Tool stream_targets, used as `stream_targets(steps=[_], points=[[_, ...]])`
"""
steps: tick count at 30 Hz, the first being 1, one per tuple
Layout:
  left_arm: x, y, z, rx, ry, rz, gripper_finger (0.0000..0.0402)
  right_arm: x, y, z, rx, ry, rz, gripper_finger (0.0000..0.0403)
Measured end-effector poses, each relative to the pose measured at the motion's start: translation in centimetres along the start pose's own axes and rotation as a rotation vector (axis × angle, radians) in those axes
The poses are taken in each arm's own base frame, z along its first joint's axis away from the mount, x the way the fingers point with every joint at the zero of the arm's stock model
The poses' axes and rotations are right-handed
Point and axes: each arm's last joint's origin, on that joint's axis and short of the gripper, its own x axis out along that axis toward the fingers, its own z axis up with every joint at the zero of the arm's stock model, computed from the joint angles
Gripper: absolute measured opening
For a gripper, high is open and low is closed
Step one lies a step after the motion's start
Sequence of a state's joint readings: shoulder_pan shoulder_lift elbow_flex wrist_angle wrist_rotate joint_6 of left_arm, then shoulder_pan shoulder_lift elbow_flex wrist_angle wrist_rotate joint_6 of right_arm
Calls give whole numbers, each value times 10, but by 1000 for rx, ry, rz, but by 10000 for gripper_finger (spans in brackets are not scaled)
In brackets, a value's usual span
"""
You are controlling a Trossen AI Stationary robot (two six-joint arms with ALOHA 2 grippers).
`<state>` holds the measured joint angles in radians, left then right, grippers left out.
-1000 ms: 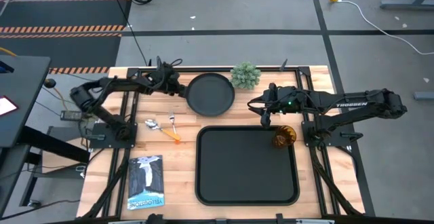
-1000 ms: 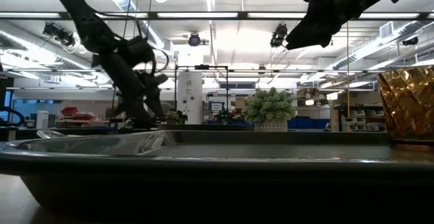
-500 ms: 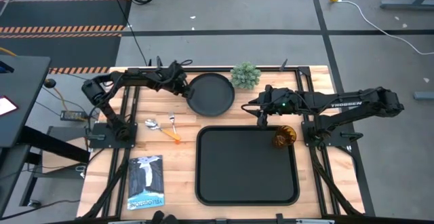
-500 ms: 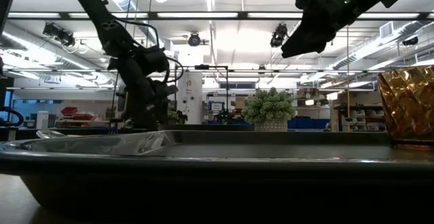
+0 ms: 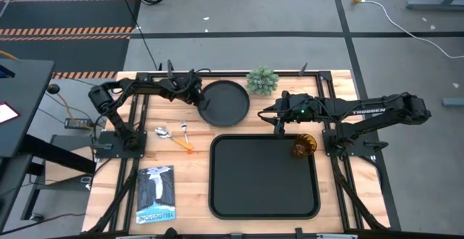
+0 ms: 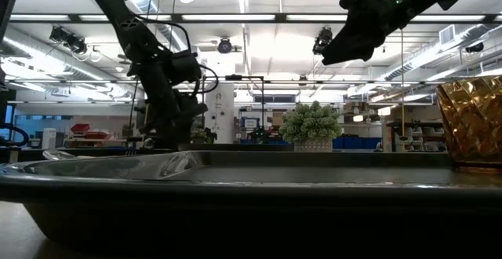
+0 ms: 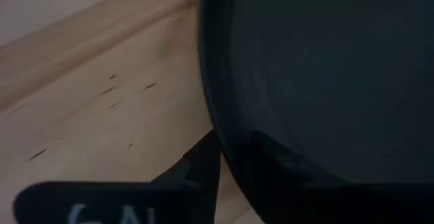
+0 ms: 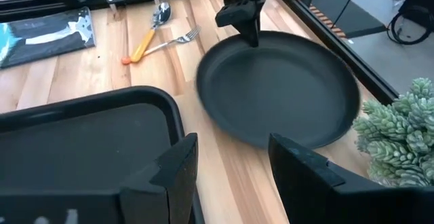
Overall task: Pick and place plate/cup/fork/spoon on tray
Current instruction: Put the black plate on the black serving tray to the bottom of the brown cup
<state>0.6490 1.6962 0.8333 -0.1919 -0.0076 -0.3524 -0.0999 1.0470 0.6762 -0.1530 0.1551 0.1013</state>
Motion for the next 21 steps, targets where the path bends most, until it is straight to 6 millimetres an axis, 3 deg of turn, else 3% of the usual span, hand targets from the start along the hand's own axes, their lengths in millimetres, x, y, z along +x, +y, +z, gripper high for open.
stream_targets(steps=[9, 21], points=[[0, -4, -1, 16, -10, 13, 48, 0, 0, 0, 3, -1, 0, 187], [-2, -6, 4, 56, -35, 23, 43, 0, 0, -1, 6, 12, -1, 187]])
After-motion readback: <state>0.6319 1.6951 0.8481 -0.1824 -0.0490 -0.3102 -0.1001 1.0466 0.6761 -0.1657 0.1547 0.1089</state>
